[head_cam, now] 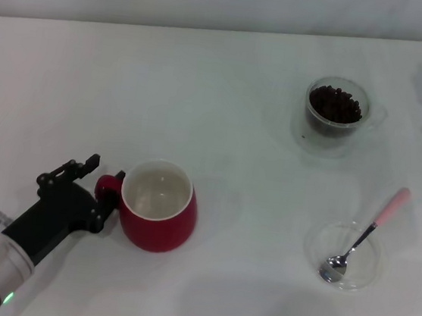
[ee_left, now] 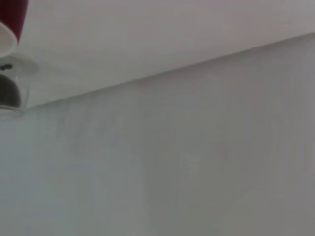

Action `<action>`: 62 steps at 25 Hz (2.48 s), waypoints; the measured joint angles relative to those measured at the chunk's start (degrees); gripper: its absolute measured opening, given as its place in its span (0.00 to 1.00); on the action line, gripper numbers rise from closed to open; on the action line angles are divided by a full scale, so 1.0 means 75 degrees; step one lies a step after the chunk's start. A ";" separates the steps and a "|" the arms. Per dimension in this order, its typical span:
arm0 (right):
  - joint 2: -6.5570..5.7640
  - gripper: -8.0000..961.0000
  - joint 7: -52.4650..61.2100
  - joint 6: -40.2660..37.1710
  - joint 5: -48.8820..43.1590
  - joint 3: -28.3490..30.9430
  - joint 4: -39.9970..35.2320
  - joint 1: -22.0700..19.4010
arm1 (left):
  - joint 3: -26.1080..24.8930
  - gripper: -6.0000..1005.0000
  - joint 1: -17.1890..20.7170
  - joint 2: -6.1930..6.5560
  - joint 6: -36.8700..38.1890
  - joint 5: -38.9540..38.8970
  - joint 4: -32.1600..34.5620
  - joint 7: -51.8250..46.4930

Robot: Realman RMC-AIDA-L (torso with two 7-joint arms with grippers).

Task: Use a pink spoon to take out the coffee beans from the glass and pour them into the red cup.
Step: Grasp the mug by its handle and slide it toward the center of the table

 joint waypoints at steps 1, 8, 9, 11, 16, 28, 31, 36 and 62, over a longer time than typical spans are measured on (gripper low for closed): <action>0.0003 0.86 0.0000 0.0000 -0.0003 -0.0003 0.0000 0.0000 | 0.0002 0.42 0.0047 0.0005 0.0023 0.0000 0.0026 0.0000; 0.0017 0.86 0.0000 0.0000 -0.0019 -0.0014 0.0000 -0.0036 | -0.0043 0.53 0.0314 0.0023 0.0051 -0.0042 0.0077 0.0000; 0.0017 0.86 0.0000 0.0000 -0.0020 -0.0018 0.0000 -0.0041 | -0.0048 0.55 0.0328 0.0023 0.0051 -0.0046 0.0077 0.0000; 0.0019 0.86 0.0000 0.0000 -0.0020 -0.0026 0.0000 -0.0050 | -0.0051 0.58 0.0368 0.0023 0.0053 -0.0048 0.0077 0.0000; 0.0027 0.86 0.0000 0.0000 -0.0020 -0.0088 0.0000 -0.0081 | -0.0034 0.78 0.0438 0.0023 0.0055 -0.0046 0.0076 -0.0001; 0.0030 0.86 0.0148 -0.0057 -0.0019 -0.0092 -0.0091 -0.0127 | -0.0003 0.86 0.0841 0.0032 0.0610 0.0013 0.0123 -0.0001; 0.0030 0.86 0.0194 -0.0058 -0.0019 -0.0105 -0.0093 -0.0095 | -0.0004 0.86 0.0923 0.0034 0.0789 0.0013 0.0095 -0.0001; 0.0030 0.86 0.0195 -0.0064 -0.0019 -0.0108 -0.0094 -0.0040 | -0.0004 0.86 0.1000 0.0039 0.0842 0.0012 0.0092 0.0008; 0.0033 0.86 0.0804 -0.0077 -0.0019 -0.0119 -0.0097 -0.0067 | 0.0007 0.85 0.1717 0.0046 0.1847 0.0269 0.0081 0.0064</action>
